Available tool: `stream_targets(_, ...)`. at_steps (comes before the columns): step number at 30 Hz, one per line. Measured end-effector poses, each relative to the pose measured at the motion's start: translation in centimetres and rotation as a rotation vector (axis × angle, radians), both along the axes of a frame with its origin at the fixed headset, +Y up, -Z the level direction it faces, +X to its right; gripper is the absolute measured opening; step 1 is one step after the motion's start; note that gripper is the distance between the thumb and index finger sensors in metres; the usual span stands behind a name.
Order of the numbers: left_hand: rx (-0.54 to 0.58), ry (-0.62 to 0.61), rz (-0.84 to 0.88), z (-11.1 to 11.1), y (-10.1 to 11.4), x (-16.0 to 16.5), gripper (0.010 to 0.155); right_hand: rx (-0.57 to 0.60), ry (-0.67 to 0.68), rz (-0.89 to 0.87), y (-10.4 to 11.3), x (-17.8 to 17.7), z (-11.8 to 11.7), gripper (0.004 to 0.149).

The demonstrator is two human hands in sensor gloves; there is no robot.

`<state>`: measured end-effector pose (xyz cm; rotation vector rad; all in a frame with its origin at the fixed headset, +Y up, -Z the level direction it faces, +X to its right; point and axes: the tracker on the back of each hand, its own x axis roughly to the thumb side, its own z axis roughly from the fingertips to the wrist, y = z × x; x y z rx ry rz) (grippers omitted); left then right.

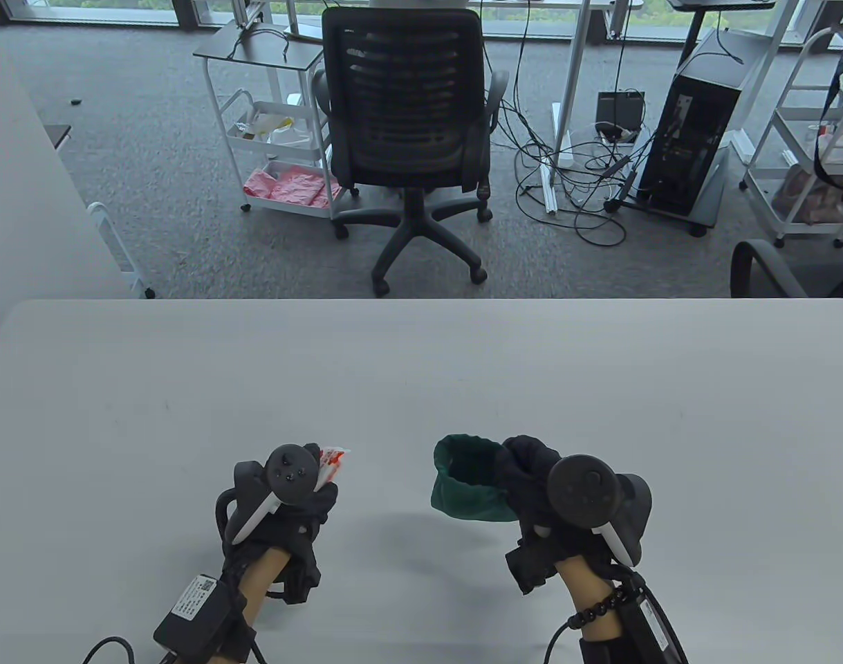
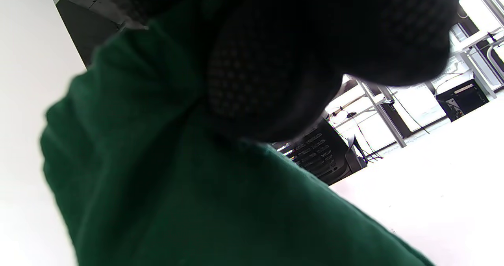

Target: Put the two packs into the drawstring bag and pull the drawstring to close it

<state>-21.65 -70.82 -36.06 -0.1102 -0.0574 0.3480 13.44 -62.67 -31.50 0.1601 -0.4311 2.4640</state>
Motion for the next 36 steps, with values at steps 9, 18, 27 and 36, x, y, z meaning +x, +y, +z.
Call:
stream_targets(9,0.064,-0.070,0.205,1.0,2.4,0.6,0.066,-0.003,-0.007,0.005,0.0,0.2,-0.1,0.039)
stream_targets(18,0.066,-0.178,0.505,2.3,5.4,1.1,0.063,-0.020,-0.007,0.031,-0.3,0.0,-0.2,0.039)
stream_targets(27,0.152,-0.309,0.605,4.6,8.9,2.1,0.055,-0.039,0.013,0.086,-0.9,-1.2,-0.3,0.039)
stream_targets(36,0.220,-0.303,0.436,6.1,10.3,3.6,0.051,-0.033,0.074,0.179,-1.3,-3.6,0.0,0.039)
